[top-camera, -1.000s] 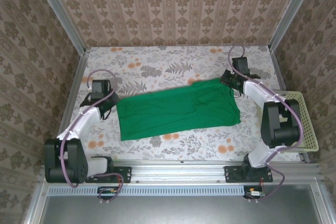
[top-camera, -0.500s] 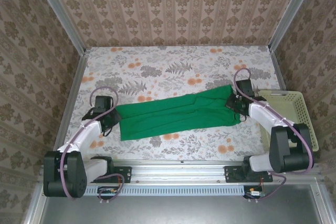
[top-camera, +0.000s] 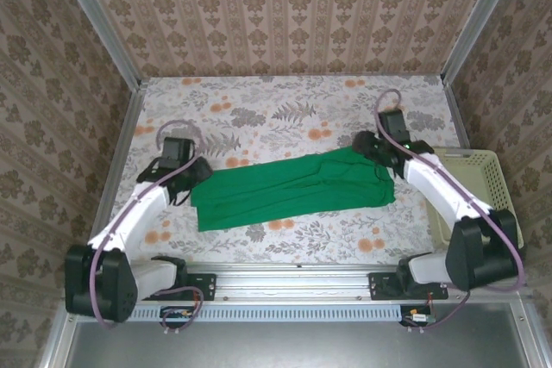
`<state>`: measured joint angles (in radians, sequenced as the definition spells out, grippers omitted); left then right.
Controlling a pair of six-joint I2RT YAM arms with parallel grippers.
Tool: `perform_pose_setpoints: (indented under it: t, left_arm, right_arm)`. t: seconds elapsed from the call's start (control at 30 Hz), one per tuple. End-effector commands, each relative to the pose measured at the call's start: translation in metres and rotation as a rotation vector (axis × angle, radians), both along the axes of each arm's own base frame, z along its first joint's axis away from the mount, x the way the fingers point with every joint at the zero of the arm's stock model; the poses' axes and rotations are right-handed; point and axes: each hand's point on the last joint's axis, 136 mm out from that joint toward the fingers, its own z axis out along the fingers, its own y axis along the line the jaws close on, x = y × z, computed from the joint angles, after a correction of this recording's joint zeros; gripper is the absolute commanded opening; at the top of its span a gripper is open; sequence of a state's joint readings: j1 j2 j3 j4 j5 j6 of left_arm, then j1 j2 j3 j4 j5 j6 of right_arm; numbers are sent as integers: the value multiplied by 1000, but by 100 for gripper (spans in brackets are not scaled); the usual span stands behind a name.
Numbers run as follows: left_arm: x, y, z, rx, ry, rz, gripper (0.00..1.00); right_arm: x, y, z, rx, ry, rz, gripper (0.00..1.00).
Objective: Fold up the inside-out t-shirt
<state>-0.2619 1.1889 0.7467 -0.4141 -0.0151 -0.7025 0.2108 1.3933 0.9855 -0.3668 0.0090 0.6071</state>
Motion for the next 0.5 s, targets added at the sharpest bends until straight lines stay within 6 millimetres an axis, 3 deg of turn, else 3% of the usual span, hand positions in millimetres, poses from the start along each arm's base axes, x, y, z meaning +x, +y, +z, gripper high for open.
perform_pose_setpoints:
  t: [0.0,0.13,0.27,0.37,0.47]
  left_arm:
    - [8,-29,-14,-8,37,-86,50]
    - [1,-24,-55,-33,145,-38,49]
    - [-20,-7,-91,-40,222,20,51]
    - [-31,1,-108,-70,256,37,52]
    - [-29,0,-105,-85,250,16,53]
  right_arm:
    - [10,33,-38,65,124,80,57]
    - [5,31,-88,91,278,20,58]
    - [-20,-8,-126,72,378,-109,58]
    - [-22,-23,-131,126,364,-142,58]
    - [-16,-28,-111,74,330,-111,59]
